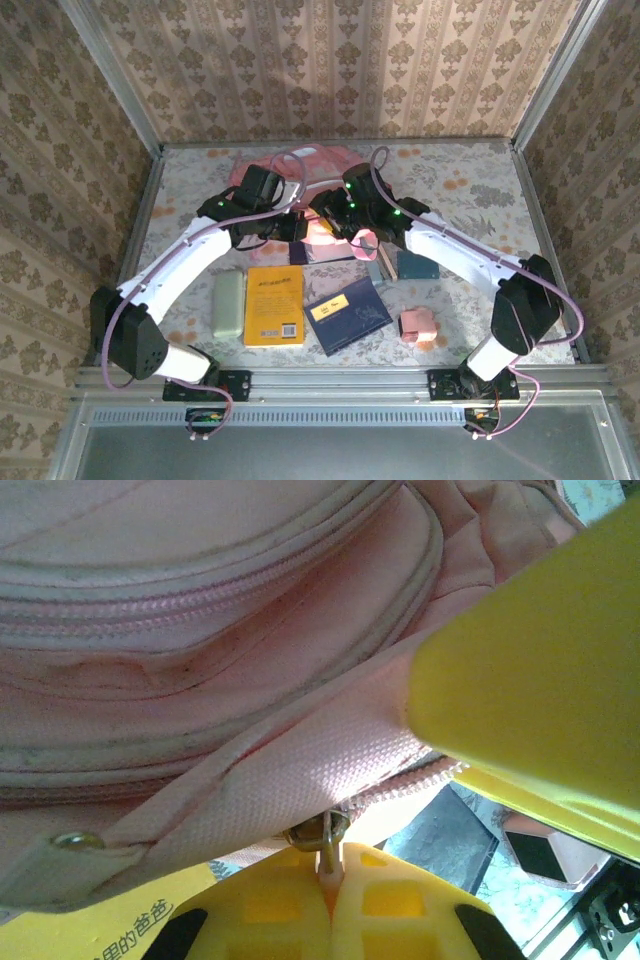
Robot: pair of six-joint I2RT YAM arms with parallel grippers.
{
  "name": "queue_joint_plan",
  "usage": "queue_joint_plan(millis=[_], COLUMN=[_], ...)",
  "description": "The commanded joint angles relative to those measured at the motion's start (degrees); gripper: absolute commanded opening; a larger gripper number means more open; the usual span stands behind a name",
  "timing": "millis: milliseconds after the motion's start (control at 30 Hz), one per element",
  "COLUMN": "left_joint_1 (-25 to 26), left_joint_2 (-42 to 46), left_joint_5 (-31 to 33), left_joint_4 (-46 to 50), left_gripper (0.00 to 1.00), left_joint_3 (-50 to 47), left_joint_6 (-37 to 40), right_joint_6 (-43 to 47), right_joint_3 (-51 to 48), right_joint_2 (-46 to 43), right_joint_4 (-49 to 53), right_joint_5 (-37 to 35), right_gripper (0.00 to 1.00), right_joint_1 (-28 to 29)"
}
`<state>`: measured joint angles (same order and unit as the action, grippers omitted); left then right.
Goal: Pack books, pencil case, and school supplies into a backpack
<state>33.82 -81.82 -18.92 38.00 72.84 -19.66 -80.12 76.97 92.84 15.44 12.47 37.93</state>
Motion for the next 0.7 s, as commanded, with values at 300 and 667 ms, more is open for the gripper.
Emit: queue_joint_plan(millis=[300, 667], left_joint_1=[0.7, -7.3], left_joint_2=[2.5, 6.2], left_joint_5=[1.4, -0.5], left_joint_4=[-0.9, -1.8], left_gripper=[0.00, 0.00], left_joint_3=[0.6, -5.8], left_joint_6=[4.0, 0.7], right_joint_6=[-7.6, -10.0], right_joint_3=[-1.5, -5.6], right_joint_2=[2.1, -1.7], right_joint_4=[-2.0, -3.7], right_joint_5=[-6.1, -10.9], right_gripper=[0.00, 0.00], right_joint_1=[-0.6, -2.1])
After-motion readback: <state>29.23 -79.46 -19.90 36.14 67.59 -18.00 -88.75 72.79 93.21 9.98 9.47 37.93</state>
